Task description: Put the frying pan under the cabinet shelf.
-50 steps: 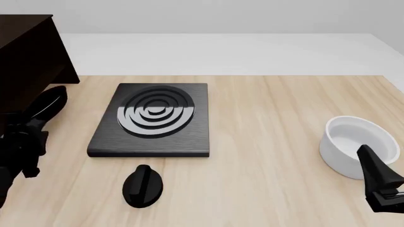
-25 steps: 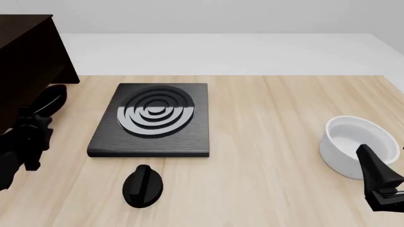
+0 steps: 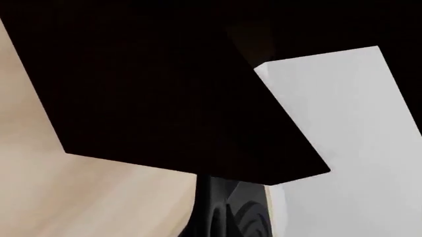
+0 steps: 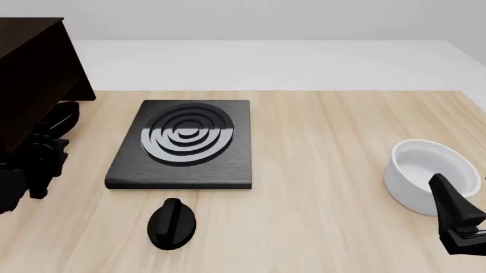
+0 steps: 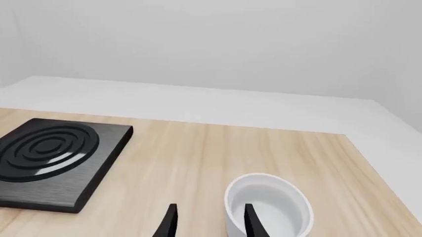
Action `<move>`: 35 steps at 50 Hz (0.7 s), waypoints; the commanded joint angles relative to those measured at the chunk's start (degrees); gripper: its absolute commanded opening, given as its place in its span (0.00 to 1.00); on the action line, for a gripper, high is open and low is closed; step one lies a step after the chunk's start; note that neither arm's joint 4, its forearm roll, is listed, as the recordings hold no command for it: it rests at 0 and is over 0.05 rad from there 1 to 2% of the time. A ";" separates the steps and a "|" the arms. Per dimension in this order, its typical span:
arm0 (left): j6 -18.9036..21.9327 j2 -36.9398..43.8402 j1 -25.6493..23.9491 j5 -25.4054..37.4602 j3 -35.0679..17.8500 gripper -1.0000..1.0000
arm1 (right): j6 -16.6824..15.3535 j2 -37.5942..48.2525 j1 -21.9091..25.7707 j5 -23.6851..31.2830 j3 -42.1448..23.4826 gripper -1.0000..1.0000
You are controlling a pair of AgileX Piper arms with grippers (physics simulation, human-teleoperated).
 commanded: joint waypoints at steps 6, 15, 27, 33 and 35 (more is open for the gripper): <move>2.47 3.87 11.70 1.33 -12.39 0.00 | -0.13 -0.13 -0.04 0.09 -0.01 1.00; 1.14 5.95 9.49 0.83 -13.42 1.00 | -0.18 -0.05 -0.04 -0.01 -0.02 1.00; 0.69 3.02 9.83 0.64 -11.54 1.00 | -0.25 -0.80 -0.04 0.64 0.00 1.00; 0.10 1.30 9.51 1.09 -10.08 1.00 | -0.32 -1.01 -0.03 0.78 -0.02 1.00; -0.18 0.78 9.17 1.67 -9.49 1.00 | -0.32 -0.82 -0.03 0.55 0.00 1.00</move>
